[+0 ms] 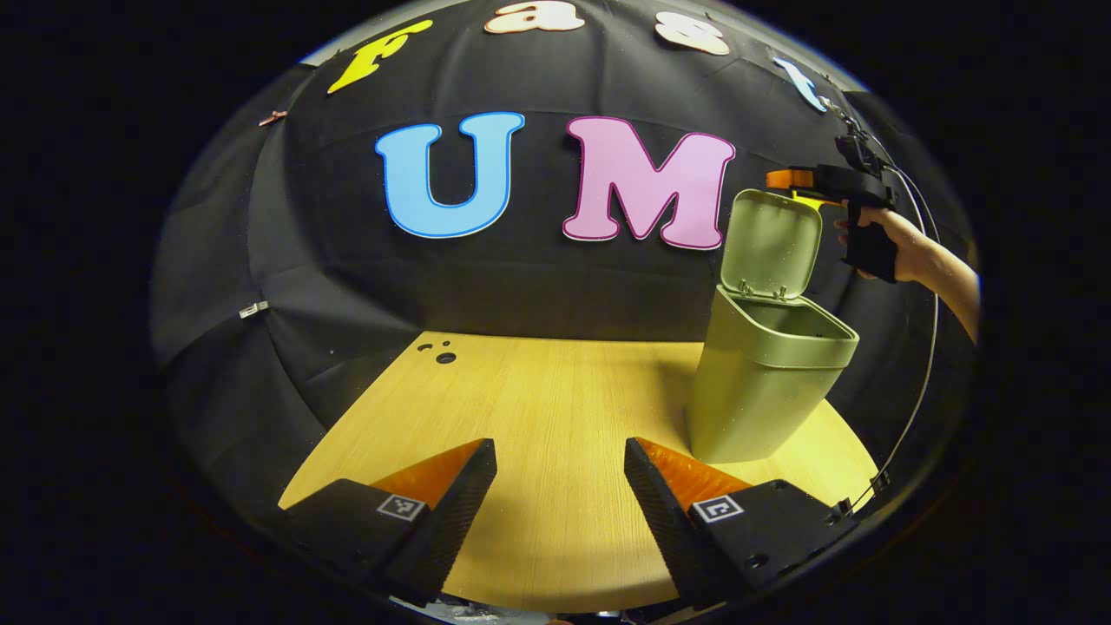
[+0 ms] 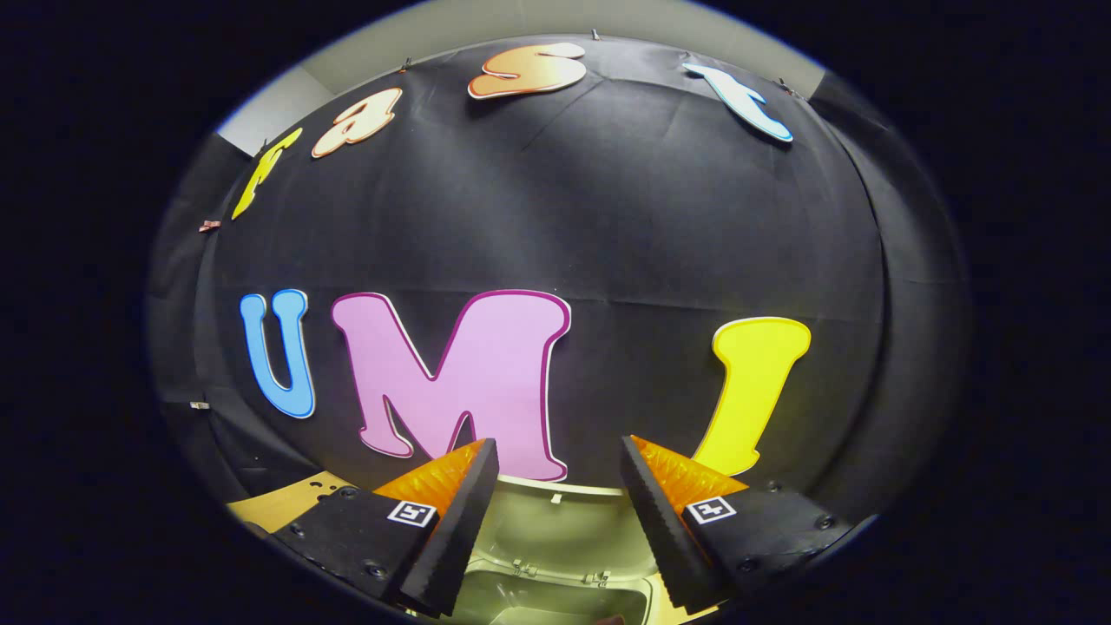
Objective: Press the lid of the desktop garbage bin to open it, pick up the crumpled paper on the desktop and throw it into the bin, then pick up the pop can on the desktop and drop it into the bin, and finally close the garbage bin lid.
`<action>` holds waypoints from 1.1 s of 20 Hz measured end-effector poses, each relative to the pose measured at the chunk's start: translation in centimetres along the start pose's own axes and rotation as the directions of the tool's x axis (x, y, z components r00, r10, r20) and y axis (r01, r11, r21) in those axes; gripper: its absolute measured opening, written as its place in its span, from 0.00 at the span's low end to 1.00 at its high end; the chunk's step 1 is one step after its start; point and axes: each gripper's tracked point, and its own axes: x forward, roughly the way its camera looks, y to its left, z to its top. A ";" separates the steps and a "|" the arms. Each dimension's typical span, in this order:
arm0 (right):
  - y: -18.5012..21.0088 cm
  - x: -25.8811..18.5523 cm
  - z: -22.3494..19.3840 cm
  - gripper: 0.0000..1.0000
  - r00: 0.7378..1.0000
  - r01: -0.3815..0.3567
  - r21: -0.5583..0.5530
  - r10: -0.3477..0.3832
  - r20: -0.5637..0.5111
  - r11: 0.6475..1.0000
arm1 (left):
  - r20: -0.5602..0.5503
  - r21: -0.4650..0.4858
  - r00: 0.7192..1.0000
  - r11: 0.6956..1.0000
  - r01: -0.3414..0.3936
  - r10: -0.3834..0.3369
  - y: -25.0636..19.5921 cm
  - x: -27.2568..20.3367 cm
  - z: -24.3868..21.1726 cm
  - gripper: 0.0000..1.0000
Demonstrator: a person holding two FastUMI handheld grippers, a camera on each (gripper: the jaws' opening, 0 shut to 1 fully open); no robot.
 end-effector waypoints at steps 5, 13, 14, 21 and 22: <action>0.5 -1.1 -0.6 0.89 0.999 -0.011 0.011 0.011 -0.044 1.000 | -0.010 -0.014 1.000 1.000 -0.005 0.005 0.2 -0.1 -0.1 0.96; 1.6 -6.3 -2.3 0.90 0.993 -0.050 0.024 0.053 -0.107 0.998 | 0.024 0.002 1.000 1.000 0.019 -0.019 -0.2 -1.3 0.2 0.96; 1.8 -7.0 -2.6 0.90 0.992 -0.052 0.021 0.054 -0.116 0.998 | 0.029 0.005 0.999 1.000 0.019 -0.019 -0.2 -1.3 0.3 0.96; 2.7 -10.6 -5.4 0.90 0.981 -0.073 0.015 0.074 -0.178 0.997 | 0.029 0.007 0.999 1.000 0.026 -0.027 0.0 -1.8 0.0 0.96; 2.9 -11.0 -5.8 0.90 0.979 -0.079 0.015 0.081 -0.185 0.997 | 0.030 0.008 0.999 1.000 0.029 -0.029 0.1 -1.7 -0.1 0.99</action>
